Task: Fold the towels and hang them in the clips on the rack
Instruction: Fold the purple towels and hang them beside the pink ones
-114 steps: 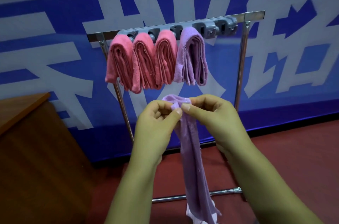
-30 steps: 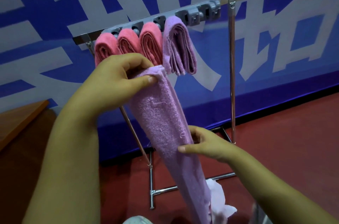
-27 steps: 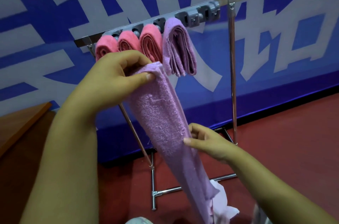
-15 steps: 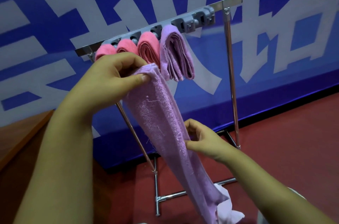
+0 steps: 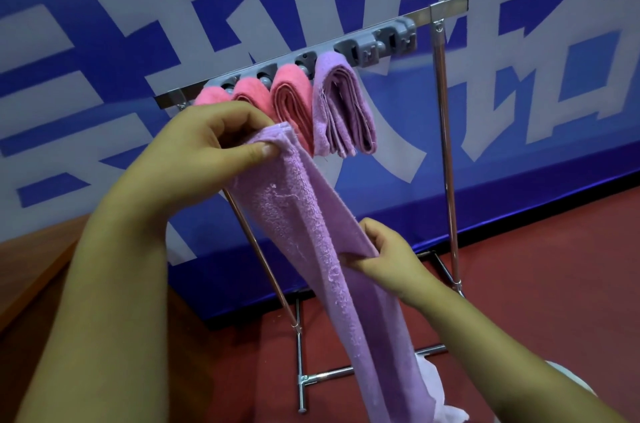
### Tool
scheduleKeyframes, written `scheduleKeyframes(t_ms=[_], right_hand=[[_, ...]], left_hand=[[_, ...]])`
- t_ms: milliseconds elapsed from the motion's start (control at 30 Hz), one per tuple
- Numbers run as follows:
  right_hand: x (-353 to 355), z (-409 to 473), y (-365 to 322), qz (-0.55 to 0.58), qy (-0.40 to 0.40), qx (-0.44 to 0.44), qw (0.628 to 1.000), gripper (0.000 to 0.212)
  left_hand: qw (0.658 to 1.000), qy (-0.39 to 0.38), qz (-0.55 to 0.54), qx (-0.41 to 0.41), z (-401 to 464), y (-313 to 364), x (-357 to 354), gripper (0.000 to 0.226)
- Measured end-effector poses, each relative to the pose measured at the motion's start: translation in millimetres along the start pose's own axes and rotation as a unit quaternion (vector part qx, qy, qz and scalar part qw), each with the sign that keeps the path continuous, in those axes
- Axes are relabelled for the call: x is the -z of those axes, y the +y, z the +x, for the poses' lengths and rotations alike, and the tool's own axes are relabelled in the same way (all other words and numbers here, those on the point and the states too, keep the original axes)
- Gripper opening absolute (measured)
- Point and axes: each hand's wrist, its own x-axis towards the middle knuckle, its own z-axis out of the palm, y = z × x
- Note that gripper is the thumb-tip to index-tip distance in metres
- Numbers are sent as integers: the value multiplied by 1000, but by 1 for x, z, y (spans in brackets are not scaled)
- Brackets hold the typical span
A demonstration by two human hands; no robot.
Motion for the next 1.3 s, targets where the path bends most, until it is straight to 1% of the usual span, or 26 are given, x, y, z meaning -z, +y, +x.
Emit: scheduleKeyframes(t_ms=[67,167,233,300,333,367,433,500,667,800,867,933,1000,1067,1100,1200,1300], right_hand=[[-2,0,-1,-4,11,3,1000,32],[-2,-3,-3,24,2,25,999,36],[0,-5,-7,103,-35,44,993,38],[4,-5,-12,196,-53,37,979,33],[5,-5,-15,220,-51,33,974,29],[6,-5,-18,219,-47,36,974,24],[4,-6,-21,171,-46,63,982,10],[-1,-8,-22,134,-48,80,987,5],[-6,-7,-16,87,-26,93,991,16],[-9,-5,-13,61,-18,99,993,19],[-12,-4,-11,29,-27,111,993,23],[-14,-4,-9,-14,-38,114,993,28],[-15,-2,-5,-71,-7,142,987,29],[-14,-1,-3,-121,38,199,972,20],[-13,-2,-3,-137,47,222,964,16],[-9,-6,-3,-171,47,243,954,23],[-5,-11,-5,-162,39,252,953,17]], left_hand=[[1000,-1,-4,4,0,0,1,22],[1000,9,-15,0,2,0,2,23],[1000,19,-21,0,2,-1,4,23],[999,23,-23,3,4,-2,5,21],[999,24,-23,4,5,-1,5,21],[999,24,-22,6,6,-1,4,22],[1000,21,-18,6,9,1,2,24],[1000,17,-14,6,10,2,1,23],[1000,14,-13,13,11,-2,0,25],[1000,14,-15,14,11,-5,0,25],[1000,17,-14,12,11,-7,1,25],[1000,18,-11,10,11,-9,1,19],[1000,17,-12,9,11,-12,2,10],[1000,21,-16,9,10,-14,4,11],[999,23,-20,11,9,-15,5,15],[999,26,-36,16,7,-15,7,22],[999,31,-39,18,8,-15,6,17]])
